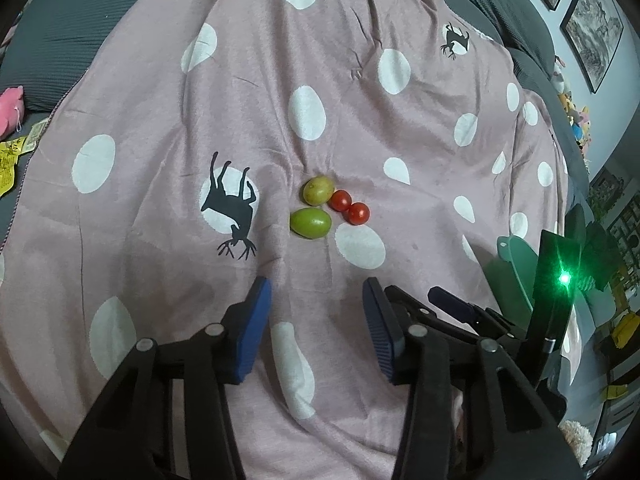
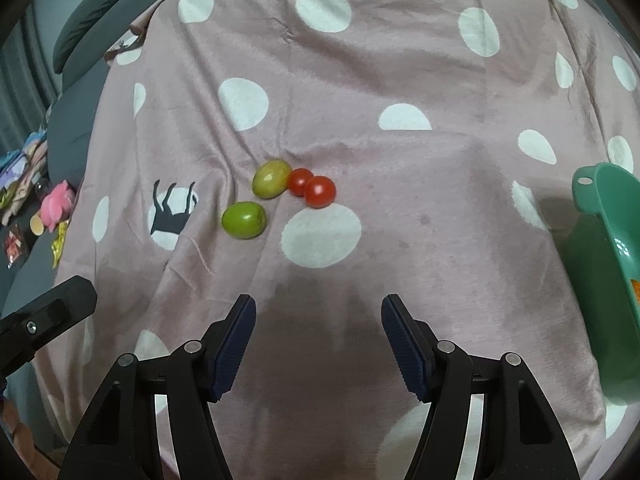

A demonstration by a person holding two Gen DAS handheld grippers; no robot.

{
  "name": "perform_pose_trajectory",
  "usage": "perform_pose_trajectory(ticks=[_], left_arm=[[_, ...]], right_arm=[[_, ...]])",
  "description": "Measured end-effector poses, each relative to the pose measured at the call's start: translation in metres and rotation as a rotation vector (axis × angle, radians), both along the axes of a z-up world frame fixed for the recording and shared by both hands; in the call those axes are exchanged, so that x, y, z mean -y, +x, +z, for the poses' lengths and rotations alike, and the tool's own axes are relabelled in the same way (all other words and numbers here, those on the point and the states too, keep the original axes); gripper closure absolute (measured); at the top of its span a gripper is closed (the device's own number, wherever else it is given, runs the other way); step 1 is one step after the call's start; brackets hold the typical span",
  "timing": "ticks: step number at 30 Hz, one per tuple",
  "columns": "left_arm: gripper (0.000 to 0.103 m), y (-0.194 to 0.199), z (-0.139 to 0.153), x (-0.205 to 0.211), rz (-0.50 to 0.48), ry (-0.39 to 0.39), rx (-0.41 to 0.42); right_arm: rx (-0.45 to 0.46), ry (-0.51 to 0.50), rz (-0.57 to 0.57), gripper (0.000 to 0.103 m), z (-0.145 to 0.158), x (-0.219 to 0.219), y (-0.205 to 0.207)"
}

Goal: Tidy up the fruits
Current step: 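Move the open right gripper back toward the green fruit and cherry tomatoes, then grasp the green fruit with the right gripper while the left gripper grasps the yellow-green fruit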

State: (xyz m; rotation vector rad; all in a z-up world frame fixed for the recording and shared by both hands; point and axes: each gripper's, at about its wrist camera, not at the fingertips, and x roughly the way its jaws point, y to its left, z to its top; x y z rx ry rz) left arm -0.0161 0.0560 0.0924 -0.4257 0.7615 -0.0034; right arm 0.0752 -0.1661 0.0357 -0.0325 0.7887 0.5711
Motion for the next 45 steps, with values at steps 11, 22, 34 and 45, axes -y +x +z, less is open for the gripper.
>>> perform_pose_trajectory(ticks=[11,22,34,45], left_arm=[[0.068,-0.006,0.005,-0.009,-0.004,-0.008,0.028],[0.072,-0.011,0.007,-0.026,0.026,-0.045,0.041],[0.072,-0.012,0.009,-0.029,0.027,-0.032,0.046],[0.072,-0.012,0.009,-0.041,0.096,-0.011,0.033]], right_arm=[[-0.011,-0.018,-0.003,0.036,-0.003,-0.010,-0.004],[0.002,-0.029,0.001,0.037,-0.003,-0.017,-0.006],[-0.032,-0.023,0.004,0.037,-0.003,-0.025,-0.004],[-0.116,-0.006,0.036,0.037,0.017,-0.037,0.007]])
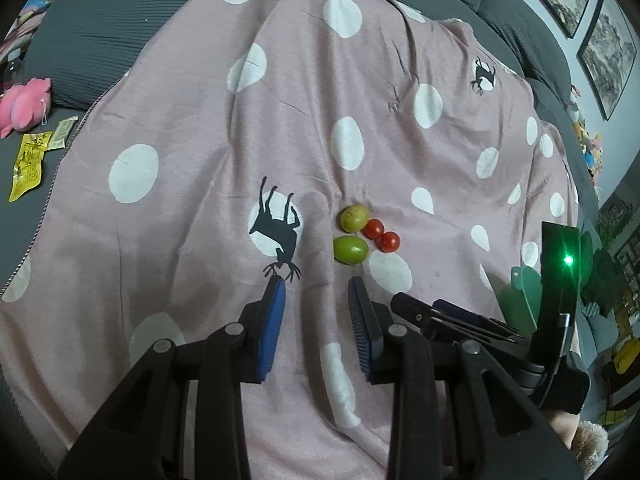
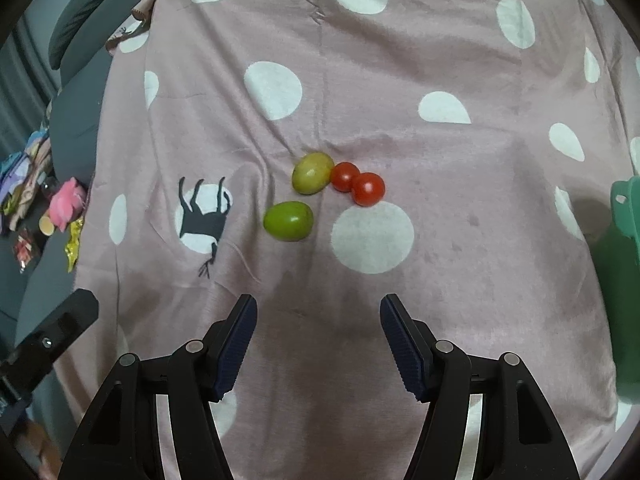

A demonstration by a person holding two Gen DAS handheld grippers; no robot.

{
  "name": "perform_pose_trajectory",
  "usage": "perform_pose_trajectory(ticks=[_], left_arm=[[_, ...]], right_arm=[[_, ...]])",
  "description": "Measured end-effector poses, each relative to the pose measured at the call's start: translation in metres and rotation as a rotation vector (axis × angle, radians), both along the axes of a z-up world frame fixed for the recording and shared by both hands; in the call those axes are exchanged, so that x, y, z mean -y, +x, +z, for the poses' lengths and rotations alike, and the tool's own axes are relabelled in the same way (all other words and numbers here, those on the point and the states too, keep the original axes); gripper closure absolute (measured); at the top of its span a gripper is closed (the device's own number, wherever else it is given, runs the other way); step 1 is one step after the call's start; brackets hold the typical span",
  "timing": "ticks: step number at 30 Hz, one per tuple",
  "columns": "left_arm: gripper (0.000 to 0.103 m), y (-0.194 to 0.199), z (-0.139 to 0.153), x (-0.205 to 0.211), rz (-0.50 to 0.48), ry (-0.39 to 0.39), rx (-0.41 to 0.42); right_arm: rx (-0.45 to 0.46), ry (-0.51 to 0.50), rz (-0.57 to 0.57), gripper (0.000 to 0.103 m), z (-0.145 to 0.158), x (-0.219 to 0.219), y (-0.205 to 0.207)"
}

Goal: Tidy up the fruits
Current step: 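Grasp the green fruit with the right gripper while the left gripper grasps the yellow-green fruit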

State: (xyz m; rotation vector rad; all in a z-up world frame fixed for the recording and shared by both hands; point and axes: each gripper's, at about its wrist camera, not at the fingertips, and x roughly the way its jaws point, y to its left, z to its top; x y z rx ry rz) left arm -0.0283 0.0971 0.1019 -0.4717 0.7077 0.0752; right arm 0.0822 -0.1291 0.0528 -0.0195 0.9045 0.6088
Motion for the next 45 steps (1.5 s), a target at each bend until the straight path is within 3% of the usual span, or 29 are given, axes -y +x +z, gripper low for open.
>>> perform_pose_trajectory(ticks=[6,16,20,22,26,28,33,38,42,45], left_arm=[[0.072,0.001,-0.002,-0.004,0.030,-0.009,-0.011],[0.072,0.005,-0.009,-0.017,0.102,-0.028,-0.052],[0.072,0.008,-0.009,-0.017,0.110,-0.022,-0.058],[0.072,0.009,-0.009,-0.017,0.118,-0.022,-0.058],[0.072,0.010,-0.011,-0.016,0.133,-0.009,-0.067],[0.072,0.011,-0.012,-0.015,0.134,-0.003,-0.072],[0.072,0.019,-0.015,-0.012,0.114,-0.008,-0.089],[0.072,0.043,0.000,-0.005,0.037,-0.005,-0.086],[0.072,0.100,0.001,0.012,-0.129,-0.059,-0.106],[0.072,0.138,-0.010,0.029,-0.151,0.011,-0.158]], right_arm=[[-0.007,-0.006,0.017,0.037,-0.001,-0.006,0.005],[-0.121,0.061,0.025,0.037,-0.003,-0.045,0.042],[-0.157,0.058,0.018,0.048,-0.011,-0.060,0.053],[-0.156,0.056,0.025,0.049,-0.014,-0.067,0.057],[-0.103,-0.042,-0.031,0.054,-0.024,-0.079,0.068],[-0.138,-0.009,-0.017,0.057,-0.031,-0.081,0.075],[-0.115,0.025,0.000,0.060,-0.034,-0.080,0.081],[-0.058,-0.012,0.019,0.060,-0.025,-0.041,0.068],[-0.082,-0.037,-0.012,0.060,-0.024,0.016,0.053],[-0.076,-0.003,-0.066,0.060,-0.022,0.065,0.041]])
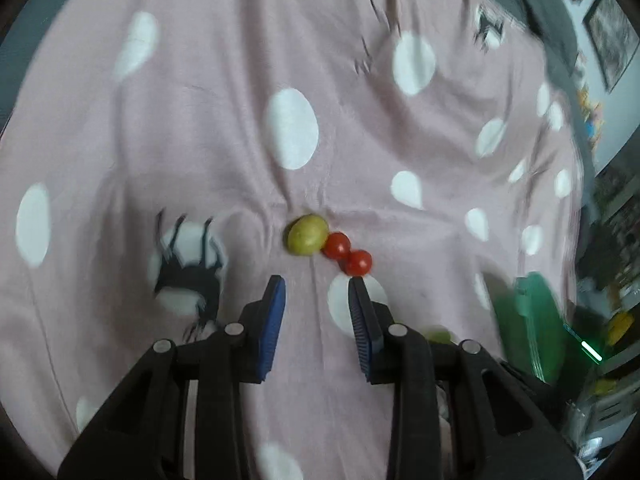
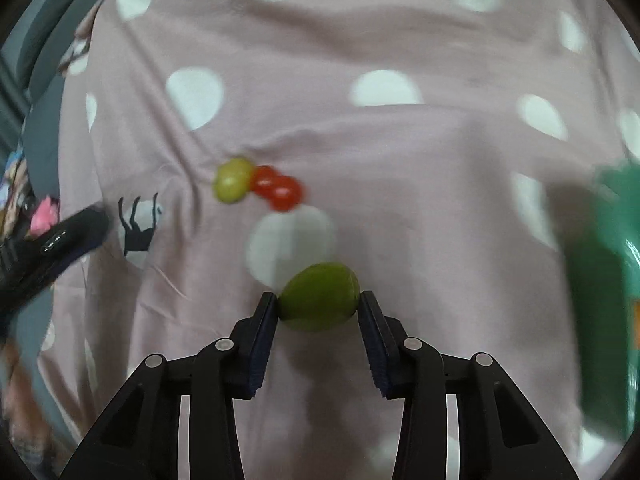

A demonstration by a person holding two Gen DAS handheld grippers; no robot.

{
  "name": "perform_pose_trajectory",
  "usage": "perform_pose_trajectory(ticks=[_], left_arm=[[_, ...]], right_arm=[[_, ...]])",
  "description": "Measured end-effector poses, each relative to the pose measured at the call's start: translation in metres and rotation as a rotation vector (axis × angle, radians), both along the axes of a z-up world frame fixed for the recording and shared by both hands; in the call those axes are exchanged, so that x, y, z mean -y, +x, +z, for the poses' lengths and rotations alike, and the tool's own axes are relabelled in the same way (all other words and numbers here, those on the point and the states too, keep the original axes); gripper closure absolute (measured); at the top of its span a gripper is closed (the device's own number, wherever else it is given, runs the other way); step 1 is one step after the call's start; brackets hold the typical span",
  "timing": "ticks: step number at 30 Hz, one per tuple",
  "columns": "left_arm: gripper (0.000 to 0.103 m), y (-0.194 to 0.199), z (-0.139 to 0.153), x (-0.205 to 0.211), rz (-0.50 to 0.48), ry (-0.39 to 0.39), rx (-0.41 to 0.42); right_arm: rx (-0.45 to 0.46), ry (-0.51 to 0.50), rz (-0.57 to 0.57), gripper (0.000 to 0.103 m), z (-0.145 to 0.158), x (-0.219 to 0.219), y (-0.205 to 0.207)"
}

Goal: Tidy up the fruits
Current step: 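Grasp the green fruit with the right gripper while the left gripper grasps the yellow-green fruit, then lift both held fruits and carry them toward the green basin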

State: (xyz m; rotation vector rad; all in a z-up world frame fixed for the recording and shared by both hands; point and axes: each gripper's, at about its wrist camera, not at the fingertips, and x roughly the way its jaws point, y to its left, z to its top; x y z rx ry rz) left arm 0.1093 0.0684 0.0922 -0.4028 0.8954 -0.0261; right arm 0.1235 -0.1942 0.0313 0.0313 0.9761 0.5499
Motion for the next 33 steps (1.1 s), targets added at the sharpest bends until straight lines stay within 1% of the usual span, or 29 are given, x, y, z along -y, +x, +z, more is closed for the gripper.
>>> perform_pose_trajectory(ticks=[1,3,5,7,8,10,11,12,14,15,18,22,24,26,30,33], left_arm=[[0.072,0.015,-0.005,0.008,-0.017,0.036,-0.017],[0.072,0.037,-0.014,0.017,-0.041,0.065,-0.034],[0.072,0.057,-0.024,0.023,-0.057,0.098,-0.069],[0.072,0.071,-0.032,0.025,-0.045,0.146,-0.094],[0.072,0.077,-0.036,0.026,-0.043,0.167,-0.101],[0.072,0.086,-0.043,0.027,-0.050,0.174,-0.123],[0.071,0.090,-0.046,0.024,-0.046,0.169,-0.130],[0.072,0.093,-0.048,0.021,-0.008,0.172,-0.123],[0.068,0.099,-0.052,0.019,-0.012,0.186,-0.128],[0.067,0.101,-0.053,0.018,-0.014,0.181,-0.124],[0.066,0.102,-0.059,0.015,-0.012,0.150,-0.125],[0.067,0.102,-0.063,0.019,-0.005,0.161,-0.104],[0.068,0.101,-0.063,0.023,0.014,0.158,-0.103],[0.069,0.093,-0.062,0.024,0.042,0.170,-0.106],[0.069,0.066,-0.044,0.038,0.036,0.198,-0.053],[0.069,0.043,-0.028,0.047,0.038,0.201,-0.009]], right_arm=[[0.008,0.013,-0.010,0.060,0.000,0.012,-0.003],[0.009,0.031,-0.039,0.060,0.000,0.026,-0.004],[-0.009,0.046,-0.050,0.060,0.005,0.033,0.002],[0.012,0.077,-0.030,0.060,0.011,0.033,0.000],[0.030,0.072,-0.029,0.060,0.014,0.028,0.002],[0.059,0.058,-0.041,0.060,0.017,0.029,0.000],[0.057,0.062,-0.040,0.060,0.018,0.031,0.000],[0.050,0.070,-0.039,0.060,0.018,0.032,0.001],[0.030,0.077,-0.037,0.060,0.015,0.031,0.003],[0.027,0.074,-0.034,0.060,0.014,0.032,0.001],[0.020,0.072,-0.033,0.060,0.013,0.031,0.002],[0.027,0.068,-0.039,0.060,0.016,0.034,0.001],[0.026,0.066,-0.042,0.060,0.015,0.035,0.001],[0.030,0.072,-0.049,0.060,0.017,0.038,0.002],[0.053,0.088,-0.072,0.060,0.025,0.048,0.001],[0.064,0.120,-0.079,0.060,0.032,0.058,0.000]])
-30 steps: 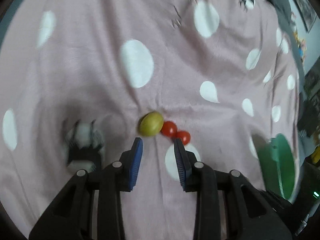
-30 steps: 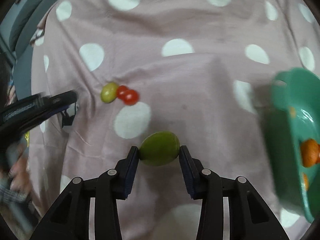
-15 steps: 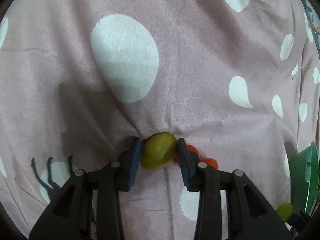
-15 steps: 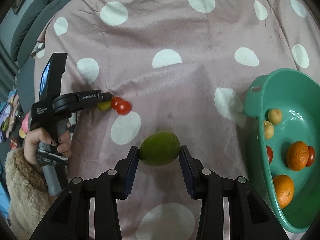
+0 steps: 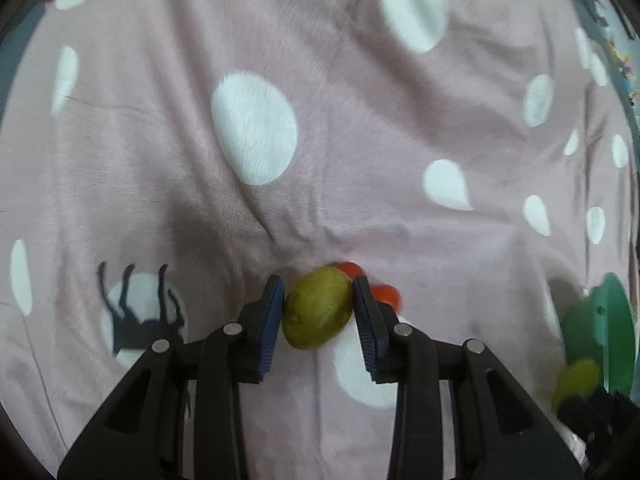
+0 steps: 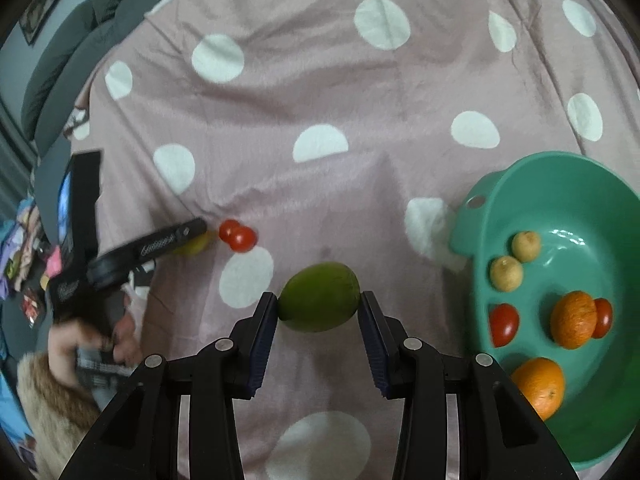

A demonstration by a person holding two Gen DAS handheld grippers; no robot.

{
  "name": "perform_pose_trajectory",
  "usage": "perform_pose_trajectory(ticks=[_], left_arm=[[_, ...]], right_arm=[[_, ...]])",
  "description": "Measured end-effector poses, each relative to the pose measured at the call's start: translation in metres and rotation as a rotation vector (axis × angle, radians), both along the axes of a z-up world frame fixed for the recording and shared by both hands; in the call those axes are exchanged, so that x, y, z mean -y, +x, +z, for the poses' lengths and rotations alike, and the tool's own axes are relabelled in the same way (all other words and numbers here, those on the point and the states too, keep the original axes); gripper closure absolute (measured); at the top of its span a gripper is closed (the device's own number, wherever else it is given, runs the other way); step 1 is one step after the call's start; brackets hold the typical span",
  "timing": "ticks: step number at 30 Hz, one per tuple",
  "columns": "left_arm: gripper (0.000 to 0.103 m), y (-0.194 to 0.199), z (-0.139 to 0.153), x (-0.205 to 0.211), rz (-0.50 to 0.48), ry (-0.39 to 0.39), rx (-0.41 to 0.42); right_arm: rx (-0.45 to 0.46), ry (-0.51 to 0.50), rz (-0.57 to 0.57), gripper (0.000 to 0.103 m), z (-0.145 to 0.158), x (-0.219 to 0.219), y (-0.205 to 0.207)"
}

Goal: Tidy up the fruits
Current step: 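Lift both held fruits and carry them toward the green basin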

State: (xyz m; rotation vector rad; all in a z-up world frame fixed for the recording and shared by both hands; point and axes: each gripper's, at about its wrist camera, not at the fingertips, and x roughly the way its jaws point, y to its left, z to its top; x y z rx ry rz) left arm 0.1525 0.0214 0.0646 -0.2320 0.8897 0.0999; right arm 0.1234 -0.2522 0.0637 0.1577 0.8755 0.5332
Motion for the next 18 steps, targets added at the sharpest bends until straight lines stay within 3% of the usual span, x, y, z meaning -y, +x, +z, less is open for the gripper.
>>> perform_pose_trajectory(ticks=[12,18], left_arm=[[0.068,-0.084,0.087,0.081,-0.121,-0.021,0.240],[0.068,-0.092,0.095,0.125,-0.169,-0.048,0.275]], right_arm=[[0.118,0.107,-0.084,0.060,0.044,0.064,-0.014],[0.166,0.137,-0.140,0.060,0.058,0.097,-0.020]])
